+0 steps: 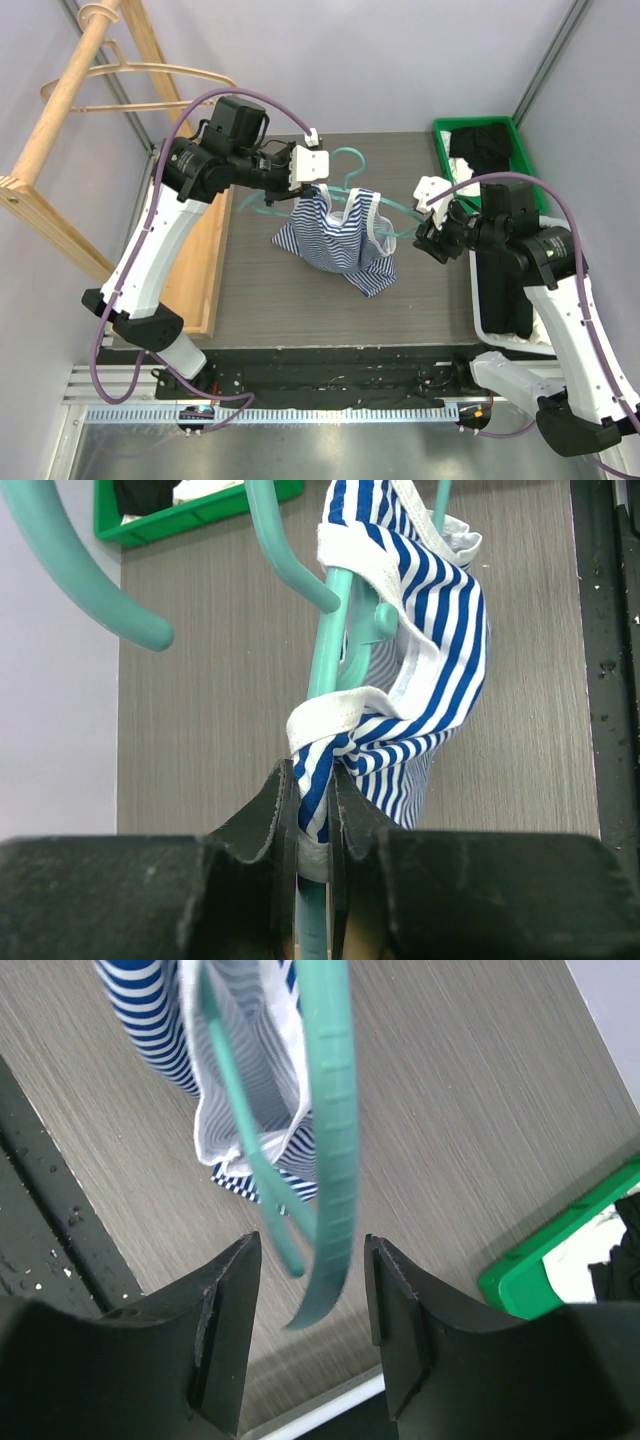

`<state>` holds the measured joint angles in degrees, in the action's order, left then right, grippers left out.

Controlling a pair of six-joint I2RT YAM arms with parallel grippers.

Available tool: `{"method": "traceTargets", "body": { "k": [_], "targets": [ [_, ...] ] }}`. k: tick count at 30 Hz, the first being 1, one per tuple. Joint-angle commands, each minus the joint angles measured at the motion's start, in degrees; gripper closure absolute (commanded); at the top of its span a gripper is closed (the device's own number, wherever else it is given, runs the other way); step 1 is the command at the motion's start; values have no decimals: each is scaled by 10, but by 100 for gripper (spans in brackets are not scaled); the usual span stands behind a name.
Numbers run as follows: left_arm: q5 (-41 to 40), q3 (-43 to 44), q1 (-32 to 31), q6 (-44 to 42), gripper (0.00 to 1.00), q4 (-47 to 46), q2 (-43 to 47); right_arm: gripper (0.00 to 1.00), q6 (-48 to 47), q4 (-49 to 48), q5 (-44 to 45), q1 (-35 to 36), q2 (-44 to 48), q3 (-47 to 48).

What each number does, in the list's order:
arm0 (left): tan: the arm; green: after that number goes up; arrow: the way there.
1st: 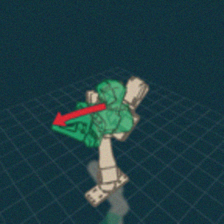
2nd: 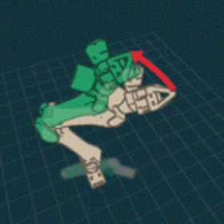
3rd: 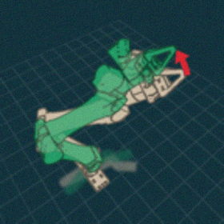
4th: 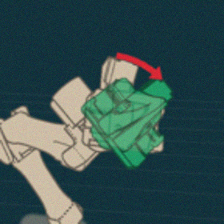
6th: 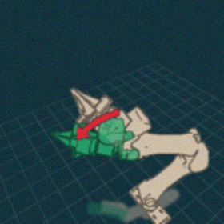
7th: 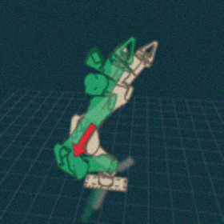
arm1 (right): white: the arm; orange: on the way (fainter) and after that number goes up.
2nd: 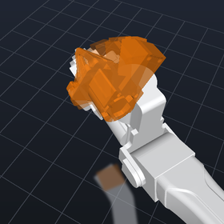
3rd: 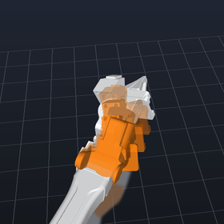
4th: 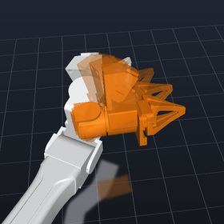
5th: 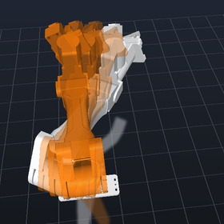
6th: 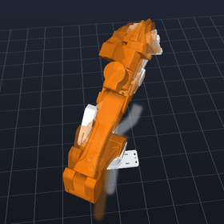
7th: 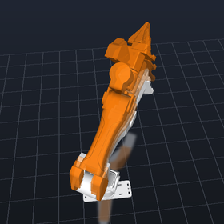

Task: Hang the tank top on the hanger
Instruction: Hang the tank top on the hanger.

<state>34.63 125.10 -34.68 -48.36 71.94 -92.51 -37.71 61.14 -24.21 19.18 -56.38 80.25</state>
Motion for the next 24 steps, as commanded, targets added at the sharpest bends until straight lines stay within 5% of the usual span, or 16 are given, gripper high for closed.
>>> {"method": "traceTargets", "body": {
  "k": [1, 16, 24],
  "targets": [
    [25, 15, 4, 10, 100, -12, 26, 47, -8, -73, -26, 2, 6, -23],
    [33, 4, 4, 35, 100, -43, 44, 27, 8, -67, -73, -18, -15, 18],
    [45, 18, 4, 44, 100, -45, 58, 34, 3, -16, -192, -61, -49, 56]
  ]
}}
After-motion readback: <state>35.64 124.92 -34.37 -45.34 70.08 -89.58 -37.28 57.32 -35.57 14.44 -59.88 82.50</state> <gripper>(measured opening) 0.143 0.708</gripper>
